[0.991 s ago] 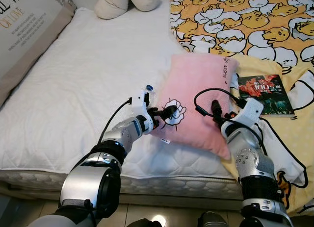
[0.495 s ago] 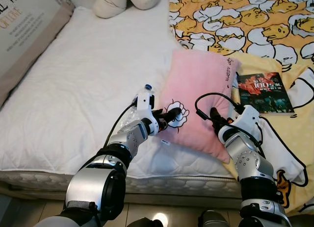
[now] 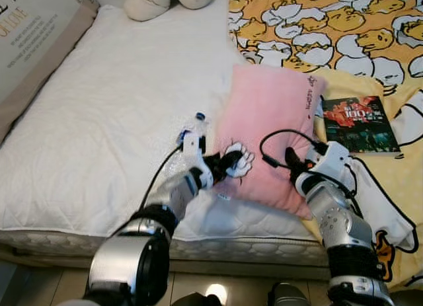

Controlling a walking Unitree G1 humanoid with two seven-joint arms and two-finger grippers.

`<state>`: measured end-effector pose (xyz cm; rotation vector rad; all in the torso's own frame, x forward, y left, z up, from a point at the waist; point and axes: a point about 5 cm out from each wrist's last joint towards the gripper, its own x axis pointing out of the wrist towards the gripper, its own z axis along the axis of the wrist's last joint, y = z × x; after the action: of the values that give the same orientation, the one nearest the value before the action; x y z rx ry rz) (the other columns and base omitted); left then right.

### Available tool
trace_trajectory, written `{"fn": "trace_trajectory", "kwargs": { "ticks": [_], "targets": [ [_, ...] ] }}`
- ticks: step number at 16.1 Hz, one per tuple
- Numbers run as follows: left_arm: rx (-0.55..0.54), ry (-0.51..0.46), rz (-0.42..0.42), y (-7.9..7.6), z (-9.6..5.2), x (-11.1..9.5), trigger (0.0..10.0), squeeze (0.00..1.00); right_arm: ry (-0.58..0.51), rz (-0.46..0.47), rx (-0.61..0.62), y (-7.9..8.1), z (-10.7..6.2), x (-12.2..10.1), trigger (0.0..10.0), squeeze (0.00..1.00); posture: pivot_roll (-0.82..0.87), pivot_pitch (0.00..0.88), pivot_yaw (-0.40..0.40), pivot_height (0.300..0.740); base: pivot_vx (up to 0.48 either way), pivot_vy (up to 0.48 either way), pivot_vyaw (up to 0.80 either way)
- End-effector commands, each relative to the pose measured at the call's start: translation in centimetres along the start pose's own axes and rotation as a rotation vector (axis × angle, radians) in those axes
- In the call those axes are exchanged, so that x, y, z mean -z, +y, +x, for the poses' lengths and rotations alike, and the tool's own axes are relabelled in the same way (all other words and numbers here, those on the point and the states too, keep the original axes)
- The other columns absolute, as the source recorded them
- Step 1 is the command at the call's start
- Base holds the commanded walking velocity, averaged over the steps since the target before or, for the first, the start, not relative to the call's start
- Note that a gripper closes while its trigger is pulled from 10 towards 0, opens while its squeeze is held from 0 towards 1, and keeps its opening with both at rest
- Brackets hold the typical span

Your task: Clean up the room

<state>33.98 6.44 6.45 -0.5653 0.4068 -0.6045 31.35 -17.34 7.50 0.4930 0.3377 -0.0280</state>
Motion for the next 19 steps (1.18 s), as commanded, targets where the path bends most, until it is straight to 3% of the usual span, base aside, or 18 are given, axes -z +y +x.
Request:
{"fn": "trace_trajectory", "kwargs": {
  "ticks": [1, 7, 9, 14, 16, 18, 19],
  "targets": [
    [-0.013, -0.026, 0.023, 0.4, -0.3, 0.0, 0.0, 0.00, 0.043, -0.057, -0.035, 0.9, -0.2, 1.4, 0.0, 0.00, -0.20, 0.110, 0.219, 0.740, 0.000, 0.000, 0.00],
    [0.039, -0.153, 0.010, -0.2, -0.1, -2.4, 0.0, 0.00, -0.060, -0.162, -0.081, 2.0, 0.3, -0.5, 0.0, 0.00, -0.19, 0.068, 0.211, 0.740, 0.000, 0.000, 0.00],
    [0.113, -0.202, 0.028, -1.1, 0.1, -4.4, 0.0, 0.00, -0.157, -0.198, -0.103, 2.8, 0.7, -3.1, 0.0, 0.00, -0.19, 0.031, 0.208, 0.740, 0.000, 0.000, 0.00],
    [0.277, -0.324, 0.198, -4.6, 0.4, -8.7, 0.0, 0.00, -0.374, -0.229, -0.179, 5.8, 1.0, -10.0, 0.0, 0.00, -0.19, 0.000, 0.203, 0.740, 0.000, 0.000, 0.00],
    [0.257, -0.367, 0.239, -4.9, 0.1, -10.1, 0.0, 0.00, -0.442, -0.251, -0.215, 7.1, 1.0, -11.8, 0.0, 0.00, -0.19, 0.000, 0.199, 0.740, 0.000, 0.000, 0.00],
    [0.226, -0.334, 0.289, -4.7, -0.1, -10.0, 0.0, 0.00, -0.445, -0.253, -0.219, 7.3, 1.3, -12.1, 0.0, 0.00, -0.18, 0.000, 0.191, 0.740, 0.000, 0.000, 0.00],
    [0.171, -0.294, 0.330, -4.2, -0.1, -9.5, 5.5, 0.00, -0.429, -0.256, -0.202, 6.8, 1.5, -11.5, 0.0, 0.00, -0.17, 0.000, 0.187, 0.740, 0.000, 0.000, 0.00]
  ]
}}
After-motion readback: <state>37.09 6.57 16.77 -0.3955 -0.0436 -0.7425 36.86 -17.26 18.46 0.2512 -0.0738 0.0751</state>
